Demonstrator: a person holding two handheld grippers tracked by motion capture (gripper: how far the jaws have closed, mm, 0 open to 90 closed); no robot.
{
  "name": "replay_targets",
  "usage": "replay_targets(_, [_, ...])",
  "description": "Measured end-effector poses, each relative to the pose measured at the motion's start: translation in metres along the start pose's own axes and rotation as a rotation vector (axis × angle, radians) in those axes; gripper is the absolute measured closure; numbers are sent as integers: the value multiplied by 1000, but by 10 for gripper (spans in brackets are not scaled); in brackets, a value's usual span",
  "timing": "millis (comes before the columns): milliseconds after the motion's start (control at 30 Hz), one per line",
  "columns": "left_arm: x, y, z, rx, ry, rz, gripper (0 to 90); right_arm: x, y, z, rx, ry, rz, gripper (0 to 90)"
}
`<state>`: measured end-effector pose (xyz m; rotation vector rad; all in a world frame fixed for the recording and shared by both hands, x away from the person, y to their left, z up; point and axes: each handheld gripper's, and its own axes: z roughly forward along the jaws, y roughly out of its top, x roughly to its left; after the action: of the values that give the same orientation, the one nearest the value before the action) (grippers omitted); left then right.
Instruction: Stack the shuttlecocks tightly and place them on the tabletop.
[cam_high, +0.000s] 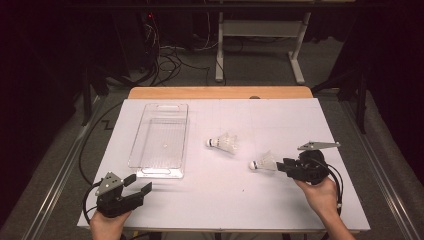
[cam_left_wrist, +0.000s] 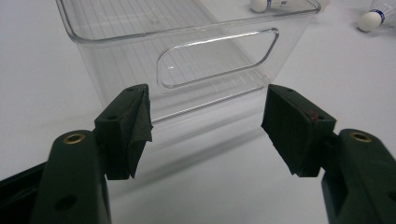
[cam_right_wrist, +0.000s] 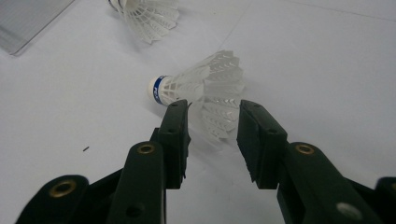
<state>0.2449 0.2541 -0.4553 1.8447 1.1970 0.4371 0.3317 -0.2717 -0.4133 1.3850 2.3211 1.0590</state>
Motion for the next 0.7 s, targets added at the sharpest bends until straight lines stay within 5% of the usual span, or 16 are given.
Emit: replay_targets(700, [0,0,-1,-5,-1,-4,334,7,5,18,33,13,-12,645])
